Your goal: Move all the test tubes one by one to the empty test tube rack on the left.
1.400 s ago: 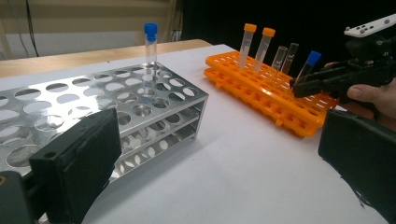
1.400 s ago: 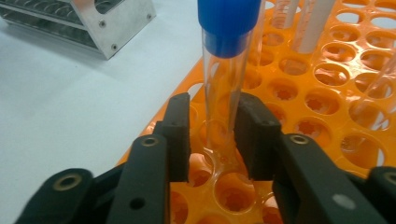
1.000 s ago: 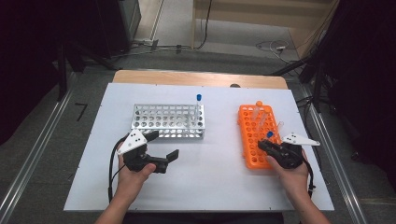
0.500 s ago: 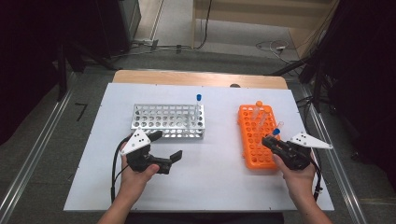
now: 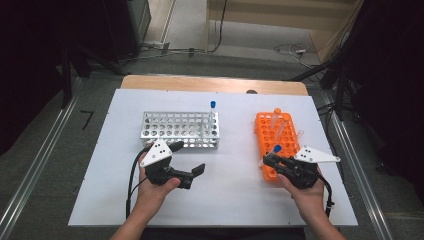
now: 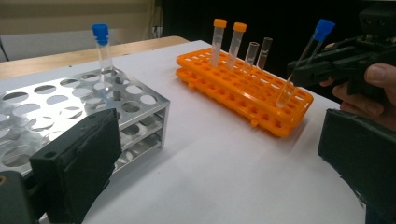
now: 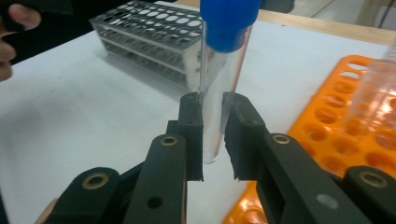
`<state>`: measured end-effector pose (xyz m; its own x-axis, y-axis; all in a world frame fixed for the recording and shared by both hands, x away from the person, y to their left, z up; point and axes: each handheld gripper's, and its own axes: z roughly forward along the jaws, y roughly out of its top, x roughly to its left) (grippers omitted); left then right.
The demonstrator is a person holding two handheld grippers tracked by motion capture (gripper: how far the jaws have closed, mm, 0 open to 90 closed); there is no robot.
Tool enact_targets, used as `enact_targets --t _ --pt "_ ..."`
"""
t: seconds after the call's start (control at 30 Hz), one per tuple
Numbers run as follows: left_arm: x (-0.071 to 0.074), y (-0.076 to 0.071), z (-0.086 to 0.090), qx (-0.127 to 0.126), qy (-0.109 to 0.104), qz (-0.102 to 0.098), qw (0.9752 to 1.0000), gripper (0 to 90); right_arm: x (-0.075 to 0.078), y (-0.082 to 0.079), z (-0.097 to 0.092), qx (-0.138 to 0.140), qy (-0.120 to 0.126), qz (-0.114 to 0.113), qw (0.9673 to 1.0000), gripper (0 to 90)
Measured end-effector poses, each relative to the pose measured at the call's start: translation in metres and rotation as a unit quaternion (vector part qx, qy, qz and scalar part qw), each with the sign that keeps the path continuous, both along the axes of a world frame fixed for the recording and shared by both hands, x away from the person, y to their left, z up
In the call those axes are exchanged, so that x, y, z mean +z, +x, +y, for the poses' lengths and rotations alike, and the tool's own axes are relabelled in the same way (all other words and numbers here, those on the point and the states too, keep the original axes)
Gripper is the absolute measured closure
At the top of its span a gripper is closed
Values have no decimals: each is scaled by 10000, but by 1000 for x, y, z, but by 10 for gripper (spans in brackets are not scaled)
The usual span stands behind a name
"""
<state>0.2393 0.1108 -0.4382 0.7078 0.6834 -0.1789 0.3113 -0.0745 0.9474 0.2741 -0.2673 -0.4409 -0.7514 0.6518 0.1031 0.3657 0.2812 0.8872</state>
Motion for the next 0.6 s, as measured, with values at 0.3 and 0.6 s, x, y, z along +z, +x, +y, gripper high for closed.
enact_targets --t 0.3,0.6 --pt "2 -3 -16 -215 60 5 9998 11 -2 -9 25 498 4 77 9987 751" --pt "5 -9 -29 -648 -11 23 9979 49 -3 -18 44 860 -7 99 9962 750"
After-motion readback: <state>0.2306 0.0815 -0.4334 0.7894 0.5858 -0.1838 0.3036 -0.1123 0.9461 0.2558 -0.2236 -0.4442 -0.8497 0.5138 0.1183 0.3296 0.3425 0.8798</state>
